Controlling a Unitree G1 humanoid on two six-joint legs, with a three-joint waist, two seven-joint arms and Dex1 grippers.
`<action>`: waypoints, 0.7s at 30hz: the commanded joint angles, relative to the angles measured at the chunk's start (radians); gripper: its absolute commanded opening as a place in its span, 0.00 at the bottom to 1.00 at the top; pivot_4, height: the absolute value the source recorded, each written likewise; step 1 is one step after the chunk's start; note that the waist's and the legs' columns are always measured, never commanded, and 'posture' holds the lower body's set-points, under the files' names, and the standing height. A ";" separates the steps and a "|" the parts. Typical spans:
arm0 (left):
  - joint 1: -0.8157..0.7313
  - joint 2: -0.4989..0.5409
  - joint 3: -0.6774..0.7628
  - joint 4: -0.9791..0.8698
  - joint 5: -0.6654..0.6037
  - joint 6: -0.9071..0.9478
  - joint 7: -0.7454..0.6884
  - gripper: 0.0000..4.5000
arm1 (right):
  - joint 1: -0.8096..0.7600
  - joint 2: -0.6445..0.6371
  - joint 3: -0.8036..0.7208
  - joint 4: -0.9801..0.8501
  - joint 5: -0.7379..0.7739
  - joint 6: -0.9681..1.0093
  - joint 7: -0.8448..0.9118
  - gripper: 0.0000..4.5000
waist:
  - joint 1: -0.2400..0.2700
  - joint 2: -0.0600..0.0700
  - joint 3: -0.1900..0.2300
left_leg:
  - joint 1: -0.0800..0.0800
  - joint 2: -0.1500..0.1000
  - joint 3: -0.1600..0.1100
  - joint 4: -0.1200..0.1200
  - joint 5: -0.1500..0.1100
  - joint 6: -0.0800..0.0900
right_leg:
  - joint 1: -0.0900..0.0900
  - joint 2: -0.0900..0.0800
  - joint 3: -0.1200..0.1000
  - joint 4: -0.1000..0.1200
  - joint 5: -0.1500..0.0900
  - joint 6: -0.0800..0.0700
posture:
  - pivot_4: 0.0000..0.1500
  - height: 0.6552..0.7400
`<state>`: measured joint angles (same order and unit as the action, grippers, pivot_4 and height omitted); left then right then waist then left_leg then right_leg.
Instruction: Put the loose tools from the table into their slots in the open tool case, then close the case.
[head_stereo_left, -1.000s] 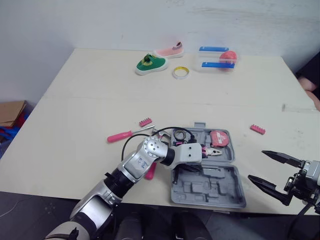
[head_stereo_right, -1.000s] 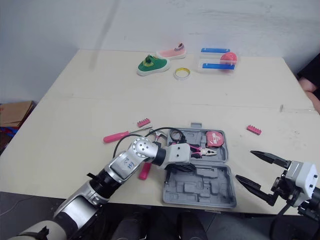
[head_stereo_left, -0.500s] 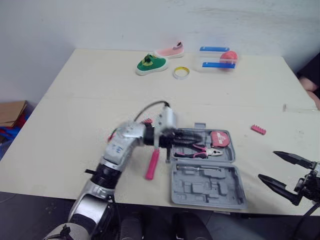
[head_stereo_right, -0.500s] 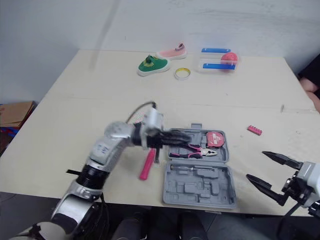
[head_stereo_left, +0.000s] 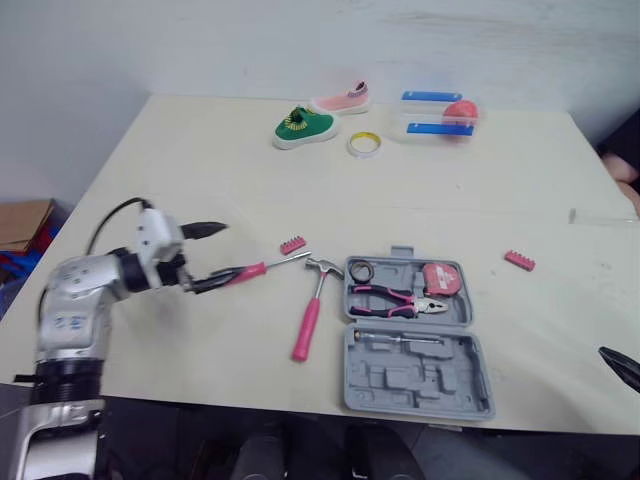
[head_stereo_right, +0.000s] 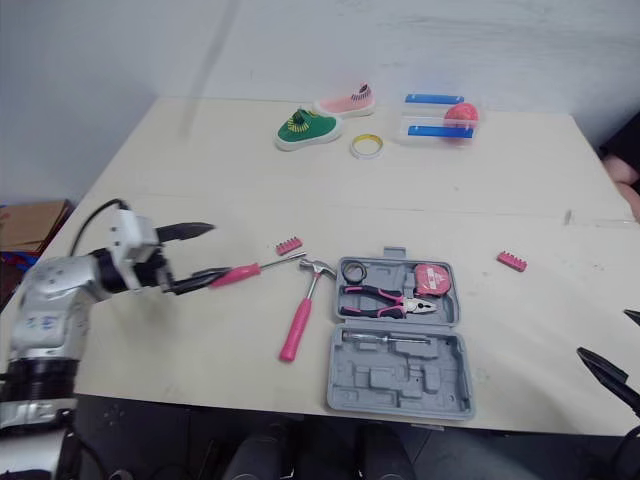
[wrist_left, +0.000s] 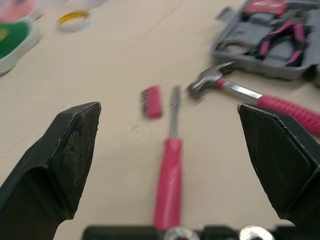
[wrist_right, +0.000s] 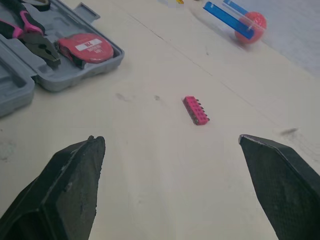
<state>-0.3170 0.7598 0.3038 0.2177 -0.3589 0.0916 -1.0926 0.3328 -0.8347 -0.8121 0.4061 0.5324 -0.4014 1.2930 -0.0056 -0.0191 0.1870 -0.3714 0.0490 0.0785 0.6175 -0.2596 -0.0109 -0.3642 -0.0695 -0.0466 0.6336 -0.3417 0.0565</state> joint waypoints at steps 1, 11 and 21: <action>0.127 0.108 0.247 0.084 -0.063 0.024 0.029 0.99 | 0.016 -0.039 -0.084 0.152 -0.023 -0.129 -0.011 1.00 | -0.012 -0.001 0.001 | 0.000 0.000 0.002 -0.002 0.000 0.000 | -0.002 0.000 0.001 0.000 0.000 -0.001 | 1.00 1.00; 0.358 0.221 0.445 0.387 -0.025 -0.146 0.082 0.99 | 0.008 -0.107 -0.077 0.448 -0.043 -0.243 -0.010 1.00 | -0.021 -0.001 0.001 | 0.000 0.000 0.003 -0.006 -0.003 -0.007 | -0.006 -0.003 0.001 0.000 -0.002 -0.004 | 1.00 1.00; 0.397 0.120 0.376 0.086 -0.093 -0.037 0.107 0.99 | -0.076 -0.066 -0.002 0.383 -0.006 -0.239 0.029 1.00 | -0.024 -0.001 0.001 | -0.001 0.001 0.010 -0.007 -0.003 -0.006 | -0.007 -0.008 0.001 0.000 -0.004 -0.007 | 1.00 1.00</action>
<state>0.0884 0.8703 0.6806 0.3648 -0.4289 0.0368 -0.9946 0.2597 -0.9011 -0.8183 0.8392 0.4955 -0.6472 1.3103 -0.0300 -0.0198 0.1876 -0.3720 0.0504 0.0896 0.6106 -0.2626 -0.0173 -0.3709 -0.0774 -0.0457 0.6338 -0.3427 0.0552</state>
